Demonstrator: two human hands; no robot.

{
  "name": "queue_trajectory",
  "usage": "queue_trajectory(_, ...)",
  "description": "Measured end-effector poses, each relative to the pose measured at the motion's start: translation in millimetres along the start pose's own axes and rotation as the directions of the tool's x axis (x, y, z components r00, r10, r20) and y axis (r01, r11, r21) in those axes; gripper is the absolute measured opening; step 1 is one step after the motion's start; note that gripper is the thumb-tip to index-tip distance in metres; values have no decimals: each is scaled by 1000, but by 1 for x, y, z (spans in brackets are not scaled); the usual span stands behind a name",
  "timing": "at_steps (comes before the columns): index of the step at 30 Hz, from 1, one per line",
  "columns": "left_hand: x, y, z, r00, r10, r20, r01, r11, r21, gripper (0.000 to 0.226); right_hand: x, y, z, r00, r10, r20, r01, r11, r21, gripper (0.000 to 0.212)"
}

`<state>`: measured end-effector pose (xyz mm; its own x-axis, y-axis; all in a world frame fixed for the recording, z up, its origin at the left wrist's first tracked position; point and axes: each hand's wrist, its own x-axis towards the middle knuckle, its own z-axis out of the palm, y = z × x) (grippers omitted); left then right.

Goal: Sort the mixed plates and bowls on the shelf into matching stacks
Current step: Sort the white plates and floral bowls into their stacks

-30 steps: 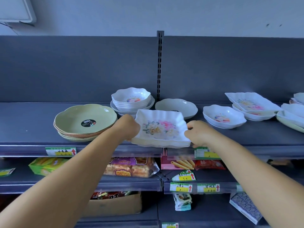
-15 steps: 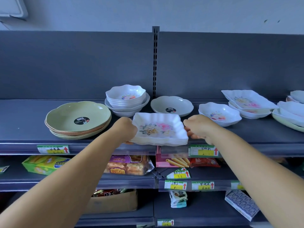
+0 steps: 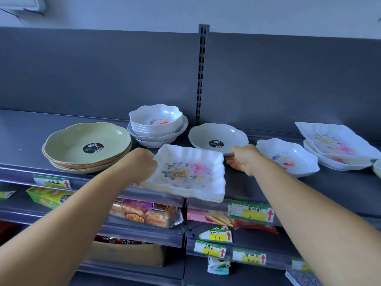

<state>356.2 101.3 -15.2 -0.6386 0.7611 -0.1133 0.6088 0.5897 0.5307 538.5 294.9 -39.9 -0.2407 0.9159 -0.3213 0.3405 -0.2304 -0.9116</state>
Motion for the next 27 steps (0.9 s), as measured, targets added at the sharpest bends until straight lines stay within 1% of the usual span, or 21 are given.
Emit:
queue_trajectory(1,0,0,1,1000,3,-5,-3,1000,-4,32,3,-1,-1,1000,-6,-1,6,1000,0,31)
queue_trajectory(3,0,2,2,1000,17,-10,-17,999,41,31,9,-2,-3,1000,-21,-17,21,1000,1,33)
queue_trajectory(5,-1,2,3,1000,20,-18,-19,998,52,25,14,-5,-4,998,-34,-44,34,999,2,34)
queue_trajectory(7,-2,-3,5,1000,11,-21,-11,1000,-18,16,15,-10,-8,996,-49,-70,49,999,9,33)
queue_trajectory(9,-2,-7,7,999,12,-30,-14,998,-69,13,13,-18,-12,994,-74,-80,75,997,14,32)
queue_trajectory(11,-2,-6,8,999,11,-34,-13,996,-83,15,10,-26,-19,991,-103,-80,106,994,25,32)
queue_trajectory(14,-3,4,14,998,-7,-62,2,996,-88,29,2,-34,-32,989,-135,-65,139,989,55,28)
queue_trajectory(15,-1,8,19,998,-20,-63,12,993,-119,31,-1,-35,-37,988,-140,-59,143,988,62,26)
queue_trajectory(17,4,15,30,998,-48,-51,37,981,-192,28,-7,-35,-47,988,-149,-46,152,987,60,25)
queue_trajectory(21,12,42,48,997,-56,-58,43,977,-210,19,-19,-29,-65,988,-154,-20,154,987,41,22)
queue_trajectory(25,19,63,61,995,-50,-88,27,970,-241,21,-29,-24,-82,989,-144,5,144,989,15,22)
queue_trajectory(27,21,68,66,992,-54,-114,23,965,-261,30,-31,-20,-87,990,-142,14,142,990,6,22)
